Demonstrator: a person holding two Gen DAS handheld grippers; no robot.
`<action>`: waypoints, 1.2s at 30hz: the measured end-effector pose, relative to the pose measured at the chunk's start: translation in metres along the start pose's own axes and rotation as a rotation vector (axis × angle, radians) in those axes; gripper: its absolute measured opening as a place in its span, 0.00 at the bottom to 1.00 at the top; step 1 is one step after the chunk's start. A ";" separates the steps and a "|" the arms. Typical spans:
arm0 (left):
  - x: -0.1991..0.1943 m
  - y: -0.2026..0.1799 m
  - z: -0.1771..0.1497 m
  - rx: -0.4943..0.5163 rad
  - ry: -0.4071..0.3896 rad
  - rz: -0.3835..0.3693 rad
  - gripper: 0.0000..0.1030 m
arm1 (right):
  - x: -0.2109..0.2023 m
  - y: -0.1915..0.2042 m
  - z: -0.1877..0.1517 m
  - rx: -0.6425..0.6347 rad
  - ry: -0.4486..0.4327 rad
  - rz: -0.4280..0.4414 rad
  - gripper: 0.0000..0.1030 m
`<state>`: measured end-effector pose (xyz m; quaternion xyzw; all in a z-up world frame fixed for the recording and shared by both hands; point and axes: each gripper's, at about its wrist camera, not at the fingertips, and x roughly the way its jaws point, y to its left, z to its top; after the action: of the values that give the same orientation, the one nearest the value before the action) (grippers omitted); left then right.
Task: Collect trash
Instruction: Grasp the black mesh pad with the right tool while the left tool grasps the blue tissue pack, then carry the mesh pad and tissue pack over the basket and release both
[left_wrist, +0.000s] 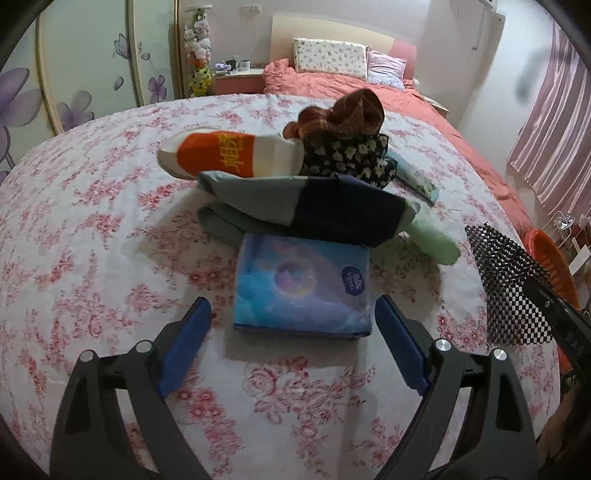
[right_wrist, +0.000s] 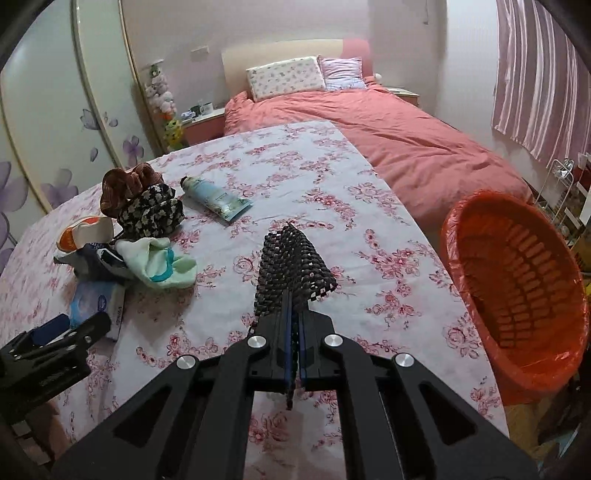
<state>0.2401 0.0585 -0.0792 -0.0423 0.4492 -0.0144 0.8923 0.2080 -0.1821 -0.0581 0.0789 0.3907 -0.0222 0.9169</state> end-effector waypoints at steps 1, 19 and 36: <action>0.002 -0.001 0.000 -0.002 0.004 0.003 0.86 | 0.001 0.000 -0.001 0.001 0.003 0.007 0.03; -0.016 -0.003 0.000 0.026 -0.048 -0.001 0.70 | -0.022 -0.008 0.005 0.020 -0.054 0.062 0.03; -0.083 -0.043 0.003 0.095 -0.145 -0.088 0.70 | -0.074 -0.029 0.015 0.056 -0.179 0.097 0.03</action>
<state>0.1934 0.0213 -0.0075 -0.0206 0.3801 -0.0720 0.9219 0.1639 -0.2142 0.0017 0.1210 0.3024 0.0043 0.9455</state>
